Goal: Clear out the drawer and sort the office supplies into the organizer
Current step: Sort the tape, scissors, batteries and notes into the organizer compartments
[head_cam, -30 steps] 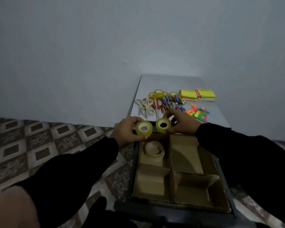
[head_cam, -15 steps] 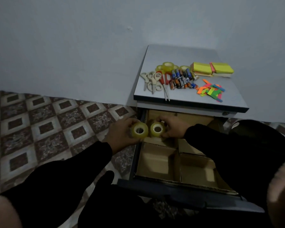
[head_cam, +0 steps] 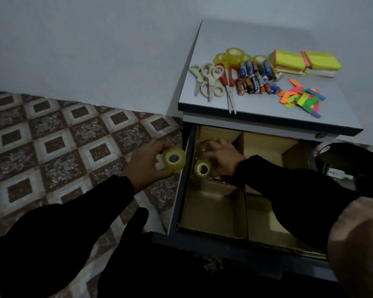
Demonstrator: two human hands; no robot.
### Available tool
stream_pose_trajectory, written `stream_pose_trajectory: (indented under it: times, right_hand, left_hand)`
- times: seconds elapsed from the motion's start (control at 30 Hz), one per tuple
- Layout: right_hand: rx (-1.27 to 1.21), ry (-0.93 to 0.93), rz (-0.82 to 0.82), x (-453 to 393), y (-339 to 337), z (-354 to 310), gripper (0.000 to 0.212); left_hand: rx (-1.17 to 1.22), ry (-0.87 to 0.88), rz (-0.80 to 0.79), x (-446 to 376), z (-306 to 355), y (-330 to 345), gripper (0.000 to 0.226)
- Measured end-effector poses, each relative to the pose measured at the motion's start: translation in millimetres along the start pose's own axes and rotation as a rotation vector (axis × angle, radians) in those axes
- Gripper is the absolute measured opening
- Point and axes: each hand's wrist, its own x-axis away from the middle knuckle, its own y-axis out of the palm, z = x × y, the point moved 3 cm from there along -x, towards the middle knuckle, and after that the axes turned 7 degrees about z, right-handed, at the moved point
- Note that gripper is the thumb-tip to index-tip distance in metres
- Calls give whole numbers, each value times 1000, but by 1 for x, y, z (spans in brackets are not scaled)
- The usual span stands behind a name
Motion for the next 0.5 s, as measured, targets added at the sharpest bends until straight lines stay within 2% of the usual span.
stream_pose_trajectory:
  times: [0.17, 0.5]
  right_hand:
    - [75, -101, 25, -2, 5, -7, 53]
    - [140, -205, -47, -7, 9, 0, 59]
  left_hand:
    - [-1, -17, -22, -3, -6, 6, 57]
    - [39, -33, -12, 1, -18, 14, 55]
